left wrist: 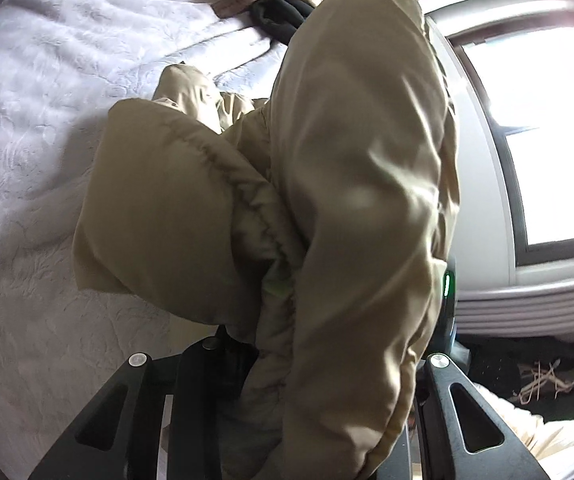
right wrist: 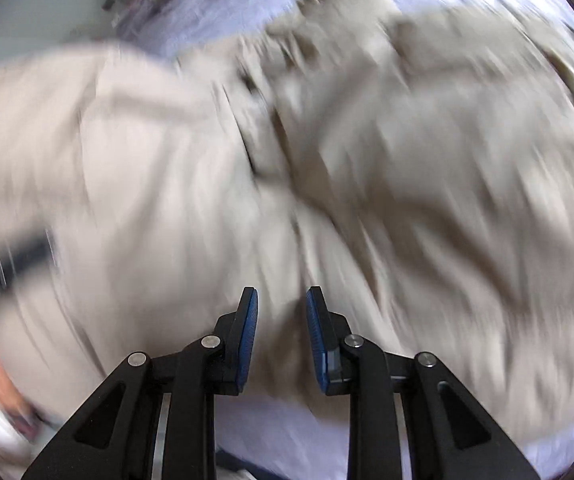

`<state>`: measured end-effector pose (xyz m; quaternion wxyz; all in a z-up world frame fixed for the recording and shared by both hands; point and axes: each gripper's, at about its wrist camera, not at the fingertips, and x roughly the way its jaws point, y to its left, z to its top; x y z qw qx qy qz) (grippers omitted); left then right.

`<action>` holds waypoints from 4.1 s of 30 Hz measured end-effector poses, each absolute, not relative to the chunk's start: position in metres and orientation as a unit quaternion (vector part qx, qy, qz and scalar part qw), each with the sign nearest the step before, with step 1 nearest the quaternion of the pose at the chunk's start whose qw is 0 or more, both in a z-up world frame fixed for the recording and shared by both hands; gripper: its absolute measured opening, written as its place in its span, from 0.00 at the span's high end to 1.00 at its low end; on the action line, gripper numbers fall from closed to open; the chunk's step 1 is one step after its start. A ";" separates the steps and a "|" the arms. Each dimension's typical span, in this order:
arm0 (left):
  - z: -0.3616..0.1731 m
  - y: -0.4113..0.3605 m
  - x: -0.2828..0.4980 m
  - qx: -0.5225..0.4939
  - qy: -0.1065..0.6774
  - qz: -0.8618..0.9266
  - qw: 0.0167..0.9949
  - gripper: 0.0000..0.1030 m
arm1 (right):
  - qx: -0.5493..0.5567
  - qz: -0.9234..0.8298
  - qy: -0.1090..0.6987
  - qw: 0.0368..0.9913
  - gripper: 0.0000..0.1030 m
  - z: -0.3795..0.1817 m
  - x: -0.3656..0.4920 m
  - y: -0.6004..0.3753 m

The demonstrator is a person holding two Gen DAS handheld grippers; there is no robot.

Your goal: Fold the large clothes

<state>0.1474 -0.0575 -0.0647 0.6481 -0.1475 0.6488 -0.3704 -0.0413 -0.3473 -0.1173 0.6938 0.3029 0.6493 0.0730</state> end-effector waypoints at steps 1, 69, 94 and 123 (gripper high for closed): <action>-0.062 -0.060 0.146 -0.147 0.651 -0.368 0.647 0.71 | 0.293 0.060 0.656 0.693 0.76 -0.121 -0.059 -0.348; -0.132 -0.391 0.094 0.205 0.531 -0.308 0.762 0.03 | 0.453 -0.183 0.427 0.761 0.74 -0.033 -0.247 -0.586; -0.088 -0.338 0.088 0.135 0.548 -0.246 0.788 0.03 | 0.394 -0.092 0.531 0.744 0.78 -0.141 -0.099 -0.623; -0.121 -0.238 0.075 -0.016 0.665 -0.202 0.718 0.01 | 0.368 -0.089 0.567 0.732 0.17 -0.090 -0.152 -0.629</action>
